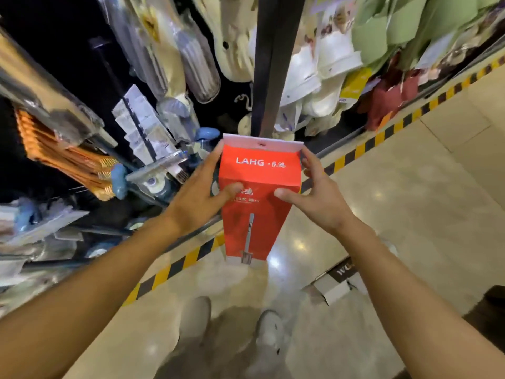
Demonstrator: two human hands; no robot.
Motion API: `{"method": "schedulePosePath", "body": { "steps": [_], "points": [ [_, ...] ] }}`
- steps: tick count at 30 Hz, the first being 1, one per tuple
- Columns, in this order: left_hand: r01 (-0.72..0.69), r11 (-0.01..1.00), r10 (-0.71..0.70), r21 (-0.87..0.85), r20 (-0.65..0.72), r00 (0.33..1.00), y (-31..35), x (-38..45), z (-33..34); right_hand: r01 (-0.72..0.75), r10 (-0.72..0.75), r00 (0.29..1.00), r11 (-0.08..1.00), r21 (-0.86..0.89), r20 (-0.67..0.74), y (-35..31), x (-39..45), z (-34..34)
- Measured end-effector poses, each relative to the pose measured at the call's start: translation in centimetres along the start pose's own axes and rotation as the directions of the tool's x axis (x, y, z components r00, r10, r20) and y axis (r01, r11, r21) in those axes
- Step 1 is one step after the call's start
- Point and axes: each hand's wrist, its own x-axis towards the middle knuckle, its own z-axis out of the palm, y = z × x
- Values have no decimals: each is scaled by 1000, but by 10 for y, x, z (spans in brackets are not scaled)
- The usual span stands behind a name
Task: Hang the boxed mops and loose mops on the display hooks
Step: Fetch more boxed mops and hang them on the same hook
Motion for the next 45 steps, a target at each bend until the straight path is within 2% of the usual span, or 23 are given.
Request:
{"method": "schedulePosePath", "body": {
  "steps": [8, 14, 19, 26, 31, 35, 41, 45],
  "points": [
    [-78, 993, 70, -86, -98, 993, -29, 10, 18, 181, -166, 981, 969, 168, -99, 24, 15, 26],
    [-99, 986, 84, -134, -113, 990, -23, 16, 25, 233, -200, 967, 945, 229, -159, 24, 14, 36],
    [-126, 986, 112, -108, -127, 986, -20, 2, 21, 245, -221, 966, 947, 206, -135, 17, -9, 37],
    [-52, 999, 50, -15, -70, 996, -6, -49, 9, 225, -219, 974, 962, 154, -57, 2, -58, 31],
    [-73, 996, 68, -53, -95, 993, 37, -74, -6, 223, -210, 974, 959, 174, -90, -30, -90, 14],
    [-96, 981, 71, -171, -147, 987, 92, -92, -24, 234, -205, 969, 937, 260, -135, -80, -114, -11],
    [-144, 968, 102, -207, -200, 974, 180, -113, -73, 329, -258, 936, 880, 341, -238, -173, -153, -46],
    [-231, 944, 172, -235, -246, 954, 243, -139, -108, 396, -291, 904, 845, 360, -313, -237, -185, -70]
  ]
}}
